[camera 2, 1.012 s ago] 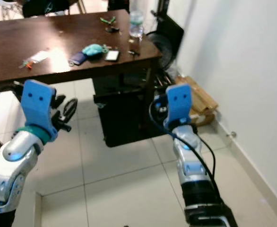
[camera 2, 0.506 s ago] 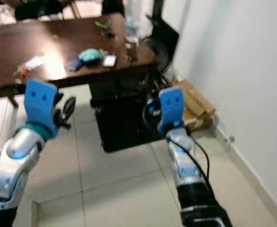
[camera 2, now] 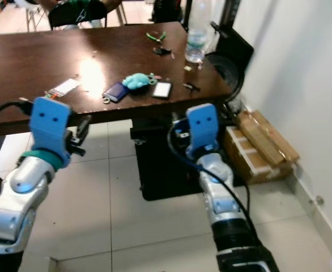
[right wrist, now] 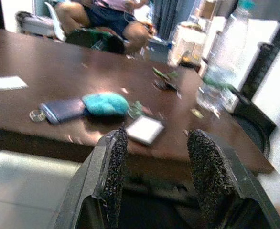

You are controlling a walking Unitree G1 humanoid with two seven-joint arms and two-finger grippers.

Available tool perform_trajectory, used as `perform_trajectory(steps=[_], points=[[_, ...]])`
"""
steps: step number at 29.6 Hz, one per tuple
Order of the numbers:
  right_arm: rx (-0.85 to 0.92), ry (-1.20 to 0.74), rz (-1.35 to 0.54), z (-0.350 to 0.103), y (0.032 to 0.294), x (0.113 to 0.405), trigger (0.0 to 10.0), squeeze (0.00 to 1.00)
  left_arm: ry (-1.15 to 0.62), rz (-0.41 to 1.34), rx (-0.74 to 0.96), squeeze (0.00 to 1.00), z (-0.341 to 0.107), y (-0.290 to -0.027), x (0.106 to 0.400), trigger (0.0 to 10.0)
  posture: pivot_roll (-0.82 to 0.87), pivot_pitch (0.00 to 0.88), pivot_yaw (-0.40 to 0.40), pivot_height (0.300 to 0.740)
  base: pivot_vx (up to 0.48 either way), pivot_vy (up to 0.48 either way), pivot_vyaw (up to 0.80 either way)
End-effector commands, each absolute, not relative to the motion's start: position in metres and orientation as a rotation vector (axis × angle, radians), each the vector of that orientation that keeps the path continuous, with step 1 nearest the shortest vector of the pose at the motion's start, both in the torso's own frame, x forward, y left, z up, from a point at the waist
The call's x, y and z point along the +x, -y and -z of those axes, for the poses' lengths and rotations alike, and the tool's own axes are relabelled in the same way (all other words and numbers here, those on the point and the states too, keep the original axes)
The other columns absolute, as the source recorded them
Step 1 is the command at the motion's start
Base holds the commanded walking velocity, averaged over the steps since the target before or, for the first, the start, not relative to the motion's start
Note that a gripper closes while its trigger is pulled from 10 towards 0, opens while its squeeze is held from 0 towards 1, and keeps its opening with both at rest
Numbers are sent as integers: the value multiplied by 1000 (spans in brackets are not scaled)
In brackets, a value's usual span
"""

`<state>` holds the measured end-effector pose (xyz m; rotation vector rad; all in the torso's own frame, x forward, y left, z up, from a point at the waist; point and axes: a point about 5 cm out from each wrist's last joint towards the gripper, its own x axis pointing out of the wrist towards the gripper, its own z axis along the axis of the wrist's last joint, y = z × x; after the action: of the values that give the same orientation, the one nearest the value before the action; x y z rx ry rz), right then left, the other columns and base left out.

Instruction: Hang keys on a hook

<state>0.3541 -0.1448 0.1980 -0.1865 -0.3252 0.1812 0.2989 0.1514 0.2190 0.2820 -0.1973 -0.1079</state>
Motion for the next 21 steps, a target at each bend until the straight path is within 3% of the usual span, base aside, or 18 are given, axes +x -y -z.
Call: perform_trajectory(steps=[1,8,15,21], points=[[-189,312,-216,-192,135,353,10000,0,169,101,302,0,-210,-154,297,10000,-30,57,73,740,461,0,0],[-192,307,-265,-190,128,354,10000,0,153,91,250,0,-205,-152,295,10000,-30,49,62,740,463,0,0],[-222,304,-264,-191,127,356,10000,0,160,83,246,0,-207,-153,297,10000,-31,44,57,740,461,0,800],[-194,309,-265,-191,126,355,10000,0,162,86,247,0,-207,-152,297,10000,-35,43,58,740,455,0,156]])
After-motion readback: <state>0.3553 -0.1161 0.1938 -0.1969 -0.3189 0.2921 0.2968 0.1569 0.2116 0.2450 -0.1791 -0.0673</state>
